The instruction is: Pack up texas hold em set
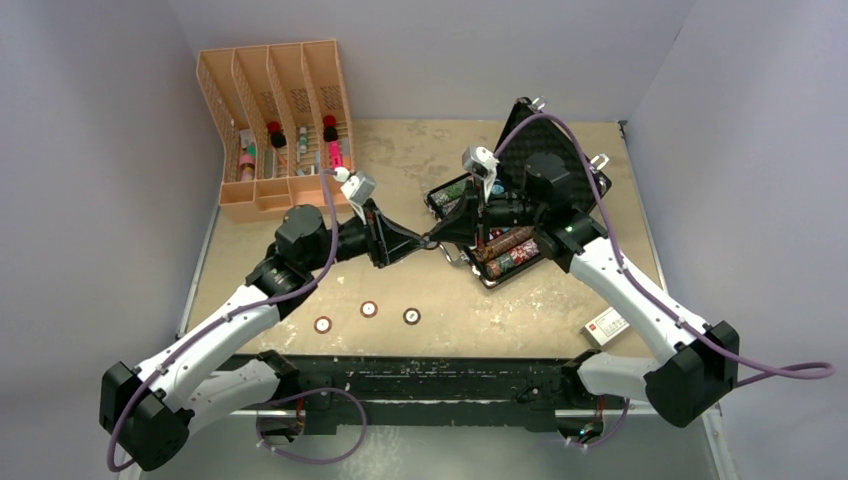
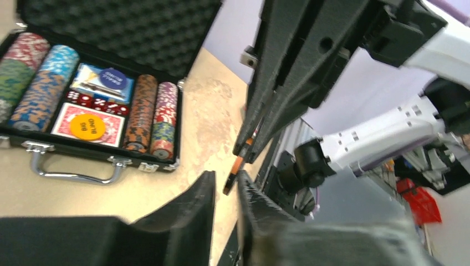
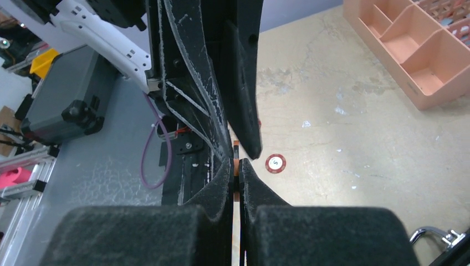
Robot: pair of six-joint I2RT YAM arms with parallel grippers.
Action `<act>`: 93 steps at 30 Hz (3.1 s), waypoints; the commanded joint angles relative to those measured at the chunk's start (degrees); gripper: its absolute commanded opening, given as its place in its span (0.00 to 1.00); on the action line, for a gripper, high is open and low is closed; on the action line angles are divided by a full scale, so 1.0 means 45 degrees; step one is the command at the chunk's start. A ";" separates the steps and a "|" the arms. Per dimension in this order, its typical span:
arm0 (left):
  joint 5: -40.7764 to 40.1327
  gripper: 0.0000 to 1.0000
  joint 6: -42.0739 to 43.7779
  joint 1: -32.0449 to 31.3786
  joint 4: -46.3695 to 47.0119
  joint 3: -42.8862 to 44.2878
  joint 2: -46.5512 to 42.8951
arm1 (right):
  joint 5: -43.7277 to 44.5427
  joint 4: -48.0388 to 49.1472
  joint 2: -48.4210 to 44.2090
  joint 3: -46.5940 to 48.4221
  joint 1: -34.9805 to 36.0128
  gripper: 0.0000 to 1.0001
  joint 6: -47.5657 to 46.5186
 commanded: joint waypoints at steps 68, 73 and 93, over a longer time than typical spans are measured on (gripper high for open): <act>-0.7780 0.56 0.1325 0.0138 -0.3085 0.0817 -0.0354 | 1.4922 -0.4649 0.3495 0.0280 0.0079 0.00 -0.0323; -0.7831 0.56 0.1325 0.0137 -0.3097 0.0816 -0.0357 | 1.4089 -0.4430 0.3203 0.0281 0.0086 0.00 -0.0740; -0.7816 0.56 0.1307 0.0151 -0.3018 0.0782 -0.0416 | 1.3175 -0.5259 0.4602 0.0337 0.0101 0.00 -0.1072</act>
